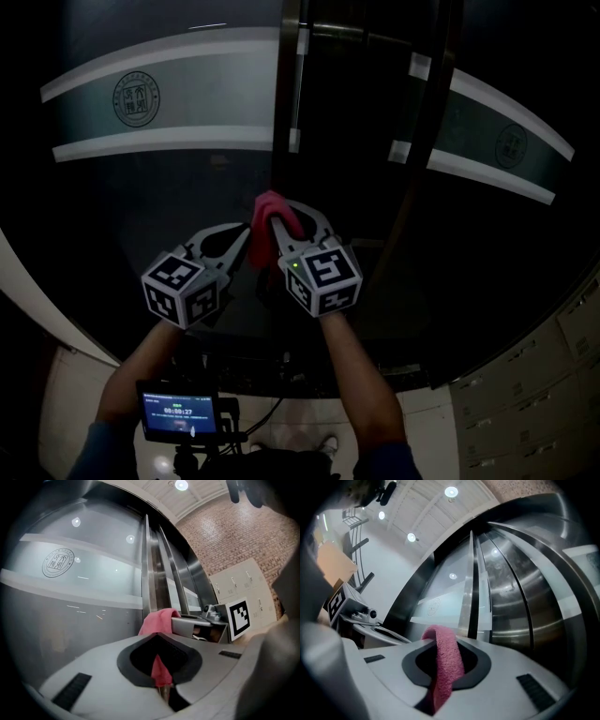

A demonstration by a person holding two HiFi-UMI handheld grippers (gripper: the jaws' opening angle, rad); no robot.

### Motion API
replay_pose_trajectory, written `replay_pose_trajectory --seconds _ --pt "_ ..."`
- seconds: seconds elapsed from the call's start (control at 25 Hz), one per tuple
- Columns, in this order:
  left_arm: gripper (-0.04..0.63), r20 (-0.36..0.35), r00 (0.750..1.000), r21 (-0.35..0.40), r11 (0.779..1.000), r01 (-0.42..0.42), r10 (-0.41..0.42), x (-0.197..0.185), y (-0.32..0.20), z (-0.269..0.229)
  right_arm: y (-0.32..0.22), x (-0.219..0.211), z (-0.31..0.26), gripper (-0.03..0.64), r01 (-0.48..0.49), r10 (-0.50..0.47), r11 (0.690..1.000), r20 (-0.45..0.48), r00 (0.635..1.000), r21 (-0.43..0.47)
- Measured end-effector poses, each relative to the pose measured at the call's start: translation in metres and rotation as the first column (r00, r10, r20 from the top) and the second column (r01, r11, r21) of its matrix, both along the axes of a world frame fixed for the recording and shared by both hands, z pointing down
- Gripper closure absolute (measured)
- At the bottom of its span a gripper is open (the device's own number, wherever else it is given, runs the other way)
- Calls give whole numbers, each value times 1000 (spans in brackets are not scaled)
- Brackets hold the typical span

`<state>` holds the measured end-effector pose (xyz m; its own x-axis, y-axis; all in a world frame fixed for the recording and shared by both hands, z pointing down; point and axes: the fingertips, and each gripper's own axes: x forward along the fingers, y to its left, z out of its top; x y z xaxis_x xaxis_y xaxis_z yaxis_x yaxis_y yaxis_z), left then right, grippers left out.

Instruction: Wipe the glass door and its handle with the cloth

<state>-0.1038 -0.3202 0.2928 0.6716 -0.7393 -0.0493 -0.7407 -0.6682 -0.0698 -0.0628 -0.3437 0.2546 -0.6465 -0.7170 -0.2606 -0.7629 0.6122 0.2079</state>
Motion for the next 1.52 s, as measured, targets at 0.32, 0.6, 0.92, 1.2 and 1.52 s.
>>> replay_pose_trajectory --seconds 0.32,0.6,0.92,1.2,1.52 --pt "581 85 996 137 991 5 -17 15 23 5 64 16 2 588 -65 68 991 -15 998 116" --pt "581 -1 999 110 993 38 -38 19 67 38 122 50 60 588 -123 123 992 32 992 30" --pt "581 -26 999 42 999 33 -32 70 126 71 180 95 95 588 -138 142 989 70 987 -59" --pt "581 8 999 42 998 37 -37 93 167 83 219 99 106 588 -101 104 992 40 994 -75" --pt "580 38 997 47 996 72 -74 91 184 83 236 90 100 588 -55 59 996 60 996 -77"
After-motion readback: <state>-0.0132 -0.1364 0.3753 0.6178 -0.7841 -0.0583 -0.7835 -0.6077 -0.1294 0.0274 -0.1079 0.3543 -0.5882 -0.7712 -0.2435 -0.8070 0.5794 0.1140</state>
